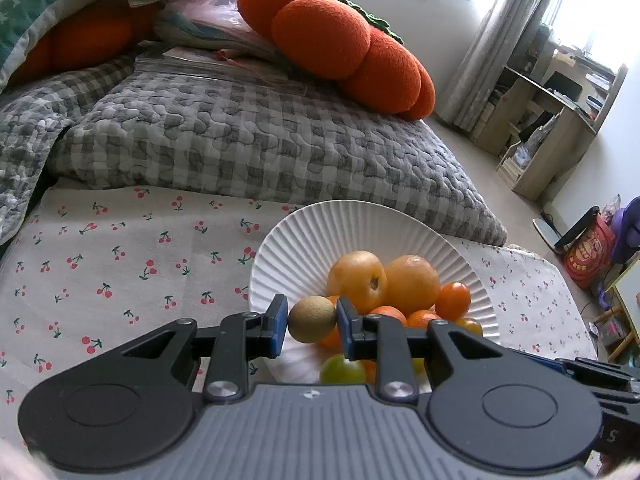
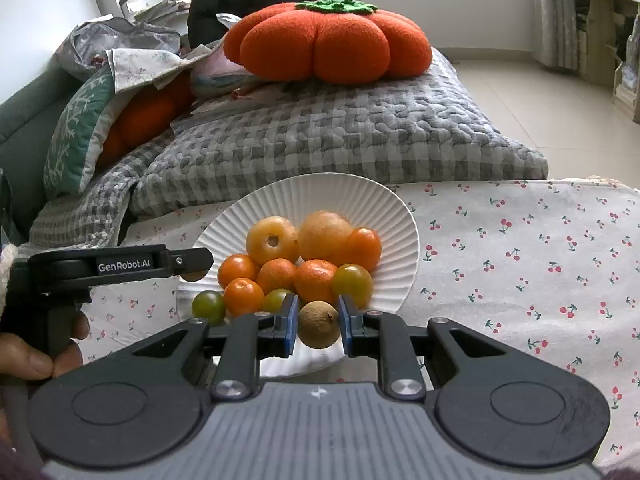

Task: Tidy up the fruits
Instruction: 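Open both tools on the plate and withdraw toward the last brown fruits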

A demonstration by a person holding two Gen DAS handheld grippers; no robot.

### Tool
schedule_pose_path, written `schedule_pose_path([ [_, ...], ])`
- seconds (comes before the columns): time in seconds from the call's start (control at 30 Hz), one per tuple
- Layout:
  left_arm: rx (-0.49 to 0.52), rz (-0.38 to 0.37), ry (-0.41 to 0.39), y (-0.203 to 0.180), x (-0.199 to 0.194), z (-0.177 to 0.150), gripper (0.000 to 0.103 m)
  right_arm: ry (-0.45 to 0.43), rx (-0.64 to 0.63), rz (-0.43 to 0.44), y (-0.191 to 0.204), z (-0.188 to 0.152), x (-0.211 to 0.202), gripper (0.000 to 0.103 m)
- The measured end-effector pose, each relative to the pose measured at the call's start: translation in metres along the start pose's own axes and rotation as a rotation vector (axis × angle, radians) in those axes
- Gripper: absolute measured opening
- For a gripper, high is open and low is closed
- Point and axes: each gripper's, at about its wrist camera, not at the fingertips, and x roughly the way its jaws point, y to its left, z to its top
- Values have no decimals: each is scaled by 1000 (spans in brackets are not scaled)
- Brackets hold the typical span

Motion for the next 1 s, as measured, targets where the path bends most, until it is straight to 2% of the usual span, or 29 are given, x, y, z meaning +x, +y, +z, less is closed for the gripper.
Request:
schedule_pose_path([
  [0.2, -7, 13, 3, 2, 1, 0, 16, 3, 7, 5, 1, 0, 1, 21],
  [0.63, -46, -13, 0, 4, -17, 3, 17, -55, 40, 34, 1, 8, -23, 24],
  [1.0, -24, 11, 10, 7, -40, -4, 19, -62, -51, 18, 24, 2, -34, 31],
])
